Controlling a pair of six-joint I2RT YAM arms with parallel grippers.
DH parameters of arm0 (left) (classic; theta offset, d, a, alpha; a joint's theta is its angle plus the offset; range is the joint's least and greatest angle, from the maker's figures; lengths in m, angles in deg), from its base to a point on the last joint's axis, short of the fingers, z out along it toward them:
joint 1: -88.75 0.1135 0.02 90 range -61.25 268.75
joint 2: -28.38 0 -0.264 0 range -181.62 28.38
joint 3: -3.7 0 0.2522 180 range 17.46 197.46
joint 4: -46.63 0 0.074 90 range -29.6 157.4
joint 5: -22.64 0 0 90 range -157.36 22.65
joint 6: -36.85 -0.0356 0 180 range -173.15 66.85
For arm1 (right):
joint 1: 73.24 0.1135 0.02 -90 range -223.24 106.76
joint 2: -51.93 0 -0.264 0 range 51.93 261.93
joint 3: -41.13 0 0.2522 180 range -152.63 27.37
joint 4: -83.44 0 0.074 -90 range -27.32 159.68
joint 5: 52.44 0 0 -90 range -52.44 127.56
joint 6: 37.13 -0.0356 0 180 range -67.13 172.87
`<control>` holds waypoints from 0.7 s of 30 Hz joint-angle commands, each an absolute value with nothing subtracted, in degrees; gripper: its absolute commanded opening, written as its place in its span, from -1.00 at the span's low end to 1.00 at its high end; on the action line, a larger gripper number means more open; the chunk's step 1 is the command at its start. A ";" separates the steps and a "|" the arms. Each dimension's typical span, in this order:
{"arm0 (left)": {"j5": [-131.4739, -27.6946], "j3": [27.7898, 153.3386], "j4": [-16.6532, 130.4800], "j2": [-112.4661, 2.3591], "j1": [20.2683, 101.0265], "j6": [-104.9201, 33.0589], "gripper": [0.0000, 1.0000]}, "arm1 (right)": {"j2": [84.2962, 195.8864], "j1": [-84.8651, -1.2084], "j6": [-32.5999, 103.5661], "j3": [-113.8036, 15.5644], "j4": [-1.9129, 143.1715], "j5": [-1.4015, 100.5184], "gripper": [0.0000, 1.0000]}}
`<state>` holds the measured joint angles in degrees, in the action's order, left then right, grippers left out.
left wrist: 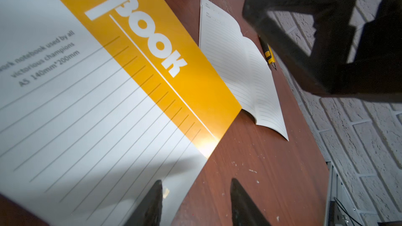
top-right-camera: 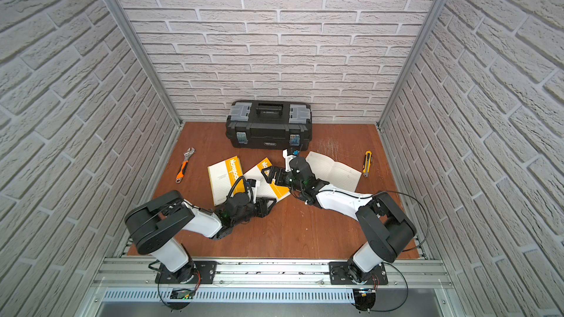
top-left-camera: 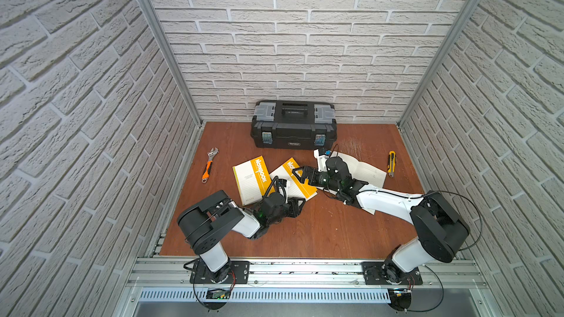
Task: Close the notebook
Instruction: Close the notebook at the center of the board.
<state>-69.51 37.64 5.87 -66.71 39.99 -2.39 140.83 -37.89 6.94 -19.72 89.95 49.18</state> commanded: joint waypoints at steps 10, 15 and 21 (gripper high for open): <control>-68.54 37.67 3.79 -65.17 40.41 -3.04 -0.01 | 150.11 -37.48 3.19 -24.49 98.58 53.91 1.00; -68.36 37.32 4.97 -63.30 40.41 -2.87 -0.02 | 154.80 -37.37 3.02 -25.35 99.03 53.65 1.00; -68.35 38.23 11.00 -58.37 40.43 -3.73 -0.01 | 157.44 -37.56 3.74 -24.07 99.61 52.53 1.00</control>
